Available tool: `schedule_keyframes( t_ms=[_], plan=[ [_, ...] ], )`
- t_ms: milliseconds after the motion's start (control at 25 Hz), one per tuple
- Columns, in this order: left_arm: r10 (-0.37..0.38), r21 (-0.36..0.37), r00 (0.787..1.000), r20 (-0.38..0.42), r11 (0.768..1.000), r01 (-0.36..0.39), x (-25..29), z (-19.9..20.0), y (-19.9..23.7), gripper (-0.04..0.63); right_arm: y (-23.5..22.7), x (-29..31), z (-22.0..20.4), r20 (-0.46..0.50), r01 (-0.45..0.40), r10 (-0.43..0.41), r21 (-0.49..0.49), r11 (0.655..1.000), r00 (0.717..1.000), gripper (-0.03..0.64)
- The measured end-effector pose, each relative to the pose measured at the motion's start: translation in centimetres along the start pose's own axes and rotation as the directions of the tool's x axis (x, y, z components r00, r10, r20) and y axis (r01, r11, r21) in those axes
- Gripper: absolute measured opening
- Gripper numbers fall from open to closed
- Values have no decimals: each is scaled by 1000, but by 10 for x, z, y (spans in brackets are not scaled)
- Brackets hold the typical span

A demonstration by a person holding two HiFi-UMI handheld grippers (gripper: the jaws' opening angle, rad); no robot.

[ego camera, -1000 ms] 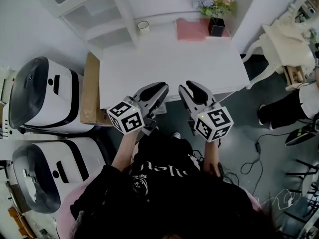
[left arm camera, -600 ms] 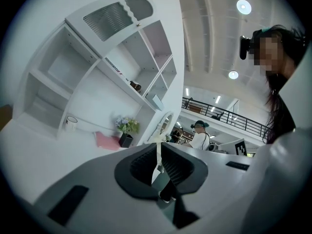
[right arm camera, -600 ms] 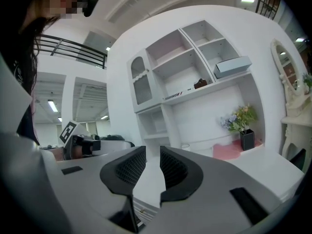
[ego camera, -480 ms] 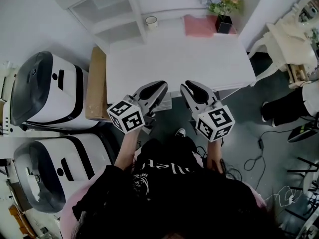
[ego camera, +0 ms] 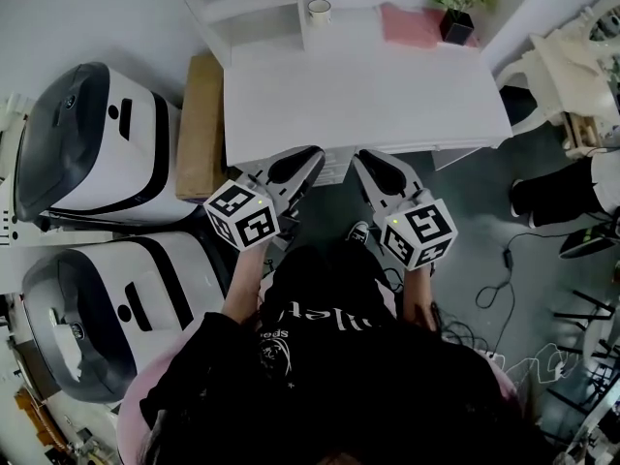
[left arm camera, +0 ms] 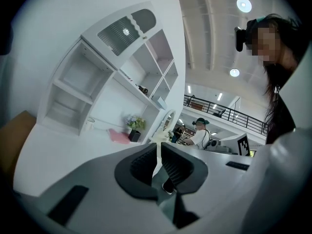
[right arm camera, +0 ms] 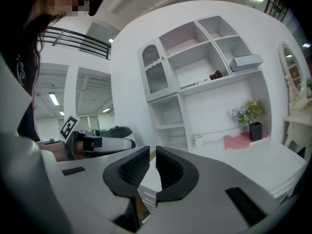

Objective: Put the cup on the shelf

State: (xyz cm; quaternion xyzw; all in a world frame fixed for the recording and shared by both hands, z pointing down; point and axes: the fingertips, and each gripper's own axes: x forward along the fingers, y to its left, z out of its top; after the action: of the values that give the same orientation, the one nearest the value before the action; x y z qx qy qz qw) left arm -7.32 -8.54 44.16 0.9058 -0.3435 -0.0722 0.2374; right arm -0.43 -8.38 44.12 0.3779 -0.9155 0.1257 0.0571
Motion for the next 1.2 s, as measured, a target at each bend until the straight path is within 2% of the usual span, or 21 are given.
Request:
schedule_keyframes(
  t_ms=[240, 600, 1200],
  plan=[
    [-14, -9, 1000, -11, 1000, 14, -41, -12, 1, 40, 44, 4, -17, -32, -9, 8, -14, 1000, 999, 67],
    [-35, -6, 999, -16, 999, 35, -78, -17, -3, 40, 82, 3, -28, -41, -2, 1, -8, 1000, 999, 66],
    [-72, -1, 997, -27, 997, 72, -95, -22, -14, 40, 98, -6, -31, -24, 40, -40, 1, 999, 999, 64]
  ],
)
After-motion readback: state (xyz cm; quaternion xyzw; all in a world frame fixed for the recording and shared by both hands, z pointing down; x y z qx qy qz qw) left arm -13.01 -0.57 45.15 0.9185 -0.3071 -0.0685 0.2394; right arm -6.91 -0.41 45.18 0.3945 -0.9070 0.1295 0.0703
